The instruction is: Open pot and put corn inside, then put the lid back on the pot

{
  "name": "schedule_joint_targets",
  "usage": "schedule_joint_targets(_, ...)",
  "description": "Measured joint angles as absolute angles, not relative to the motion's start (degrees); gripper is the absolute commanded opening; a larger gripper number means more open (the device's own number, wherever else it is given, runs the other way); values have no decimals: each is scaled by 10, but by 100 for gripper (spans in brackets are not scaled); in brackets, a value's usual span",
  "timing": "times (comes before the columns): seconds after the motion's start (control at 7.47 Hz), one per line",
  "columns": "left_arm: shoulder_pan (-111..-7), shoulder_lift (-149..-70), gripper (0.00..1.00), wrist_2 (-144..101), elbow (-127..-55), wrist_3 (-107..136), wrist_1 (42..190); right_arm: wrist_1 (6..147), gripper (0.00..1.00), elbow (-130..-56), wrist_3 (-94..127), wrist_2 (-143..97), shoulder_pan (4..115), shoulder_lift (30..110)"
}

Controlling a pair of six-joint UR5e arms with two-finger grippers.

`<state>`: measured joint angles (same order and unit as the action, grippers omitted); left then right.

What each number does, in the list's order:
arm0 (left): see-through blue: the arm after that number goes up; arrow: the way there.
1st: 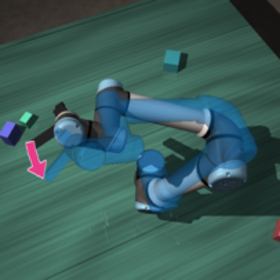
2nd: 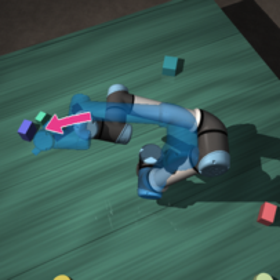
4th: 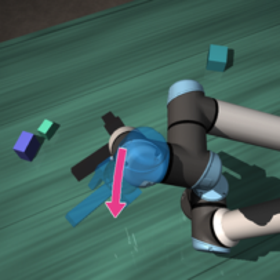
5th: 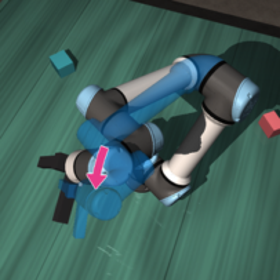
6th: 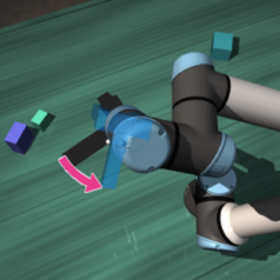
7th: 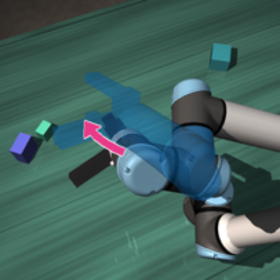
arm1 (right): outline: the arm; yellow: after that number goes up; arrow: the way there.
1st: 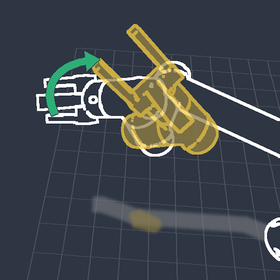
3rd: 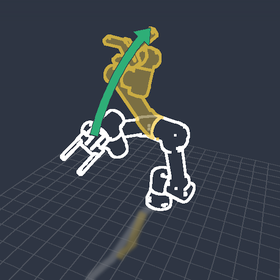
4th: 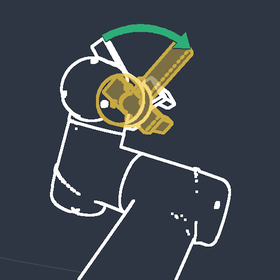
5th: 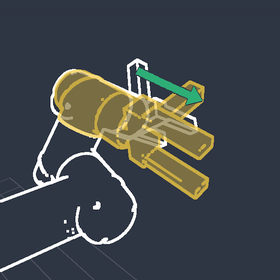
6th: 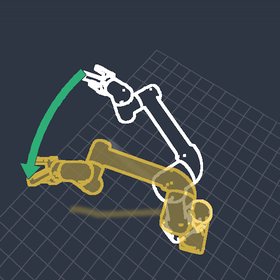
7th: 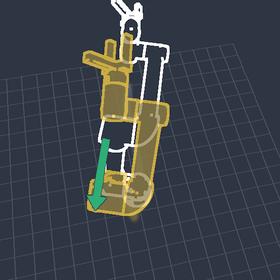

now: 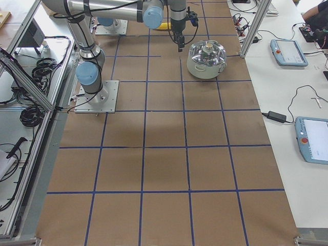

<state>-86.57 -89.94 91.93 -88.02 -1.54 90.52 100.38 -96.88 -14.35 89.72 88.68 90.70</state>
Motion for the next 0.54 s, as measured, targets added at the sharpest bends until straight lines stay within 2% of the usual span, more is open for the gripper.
schedule_joint_targets(0.54,-865,-895,100,919,-879,-17,905,1004,100,-956,-119,890,892,895)
